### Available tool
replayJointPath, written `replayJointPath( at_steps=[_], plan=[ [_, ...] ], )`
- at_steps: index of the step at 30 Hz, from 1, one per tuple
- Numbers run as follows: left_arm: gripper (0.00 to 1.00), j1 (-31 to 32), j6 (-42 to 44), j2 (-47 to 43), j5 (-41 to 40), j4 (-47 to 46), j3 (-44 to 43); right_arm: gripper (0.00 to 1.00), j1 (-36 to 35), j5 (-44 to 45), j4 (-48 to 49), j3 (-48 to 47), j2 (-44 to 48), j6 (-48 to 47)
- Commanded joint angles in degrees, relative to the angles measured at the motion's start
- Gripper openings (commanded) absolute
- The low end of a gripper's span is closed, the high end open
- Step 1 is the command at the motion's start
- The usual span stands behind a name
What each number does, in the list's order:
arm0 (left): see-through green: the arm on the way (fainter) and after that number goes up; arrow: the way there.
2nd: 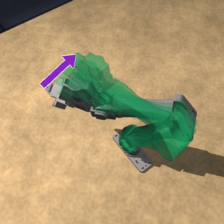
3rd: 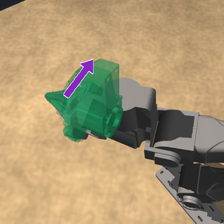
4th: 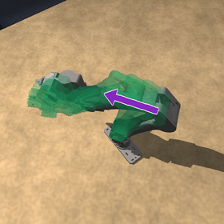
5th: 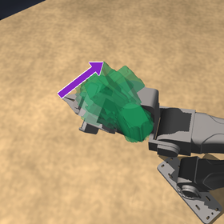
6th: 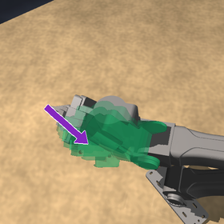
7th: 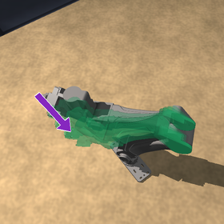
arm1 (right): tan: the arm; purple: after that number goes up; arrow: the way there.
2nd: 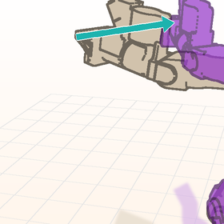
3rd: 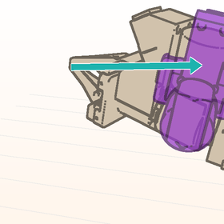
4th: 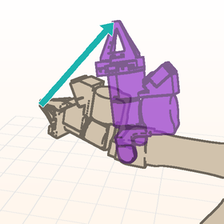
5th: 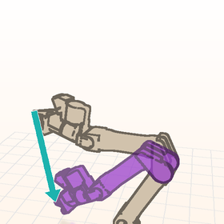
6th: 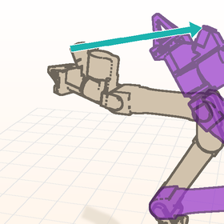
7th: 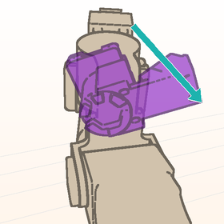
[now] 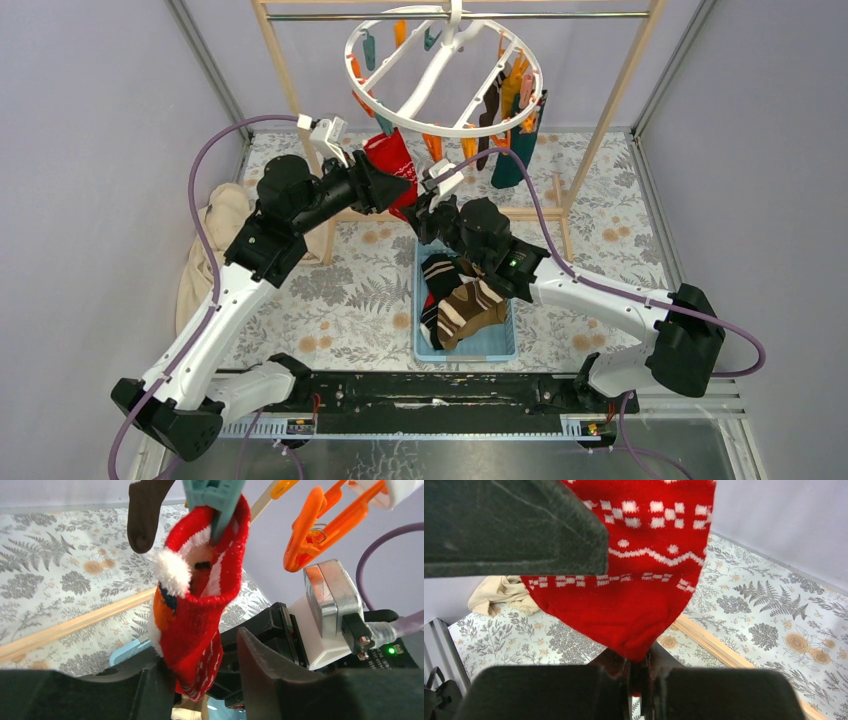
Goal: Remove the socks clipped to the hanger
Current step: Remove the sock from the hanger.
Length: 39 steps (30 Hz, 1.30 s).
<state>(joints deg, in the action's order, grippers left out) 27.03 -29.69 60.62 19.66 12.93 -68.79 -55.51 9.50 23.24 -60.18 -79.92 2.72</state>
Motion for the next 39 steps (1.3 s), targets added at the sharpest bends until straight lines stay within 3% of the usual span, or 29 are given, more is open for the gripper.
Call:
replayJointPath(
  at_steps=[1, 11, 13, 14, 29, 34, 39],
  plan=[
    [0.56, 0.31, 1.26, 0.46, -1.46, 0.25, -3.14, 0.00, -0.39, -1.96, 0.25, -3.33, 1.07, 0.43],
    [0.77, 0.26, 4.30, -0.69, -7.56, 4.18, -7.69, 0.00, -0.39, -2.24, -0.79, -3.97, 1.02, 0.44],
    [0.97, 0.30, 4.75, -1.33, -8.69, 4.44, -8.17, 0.00, -0.39, -2.17, -0.96, -4.14, 0.87, 0.39],
    [0.98, 0.30, 4.95, -1.64, -9.07, 4.47, -8.37, 0.00, -0.39, -2.24, -1.05, -4.22, 0.80, 0.44],
    [0.98, 0.30, 7.86, -1.67, -9.28, -6.58, -8.65, 0.00, -0.39, -2.39, -1.87, -5.09, 0.40, 0.88],
    [0.89, 0.31, 9.84, 0.18, -8.59, -10.38, -9.20, 0.00, -0.39, -2.61, -2.12, -5.42, 0.20, 0.99],
    [0.73, 0.13, 12.48, 2.42, -8.87, -12.14, -10.28, 0.00, -0.41, -2.59, -2.41, -5.37, 0.29, 0.90]
  ],
)
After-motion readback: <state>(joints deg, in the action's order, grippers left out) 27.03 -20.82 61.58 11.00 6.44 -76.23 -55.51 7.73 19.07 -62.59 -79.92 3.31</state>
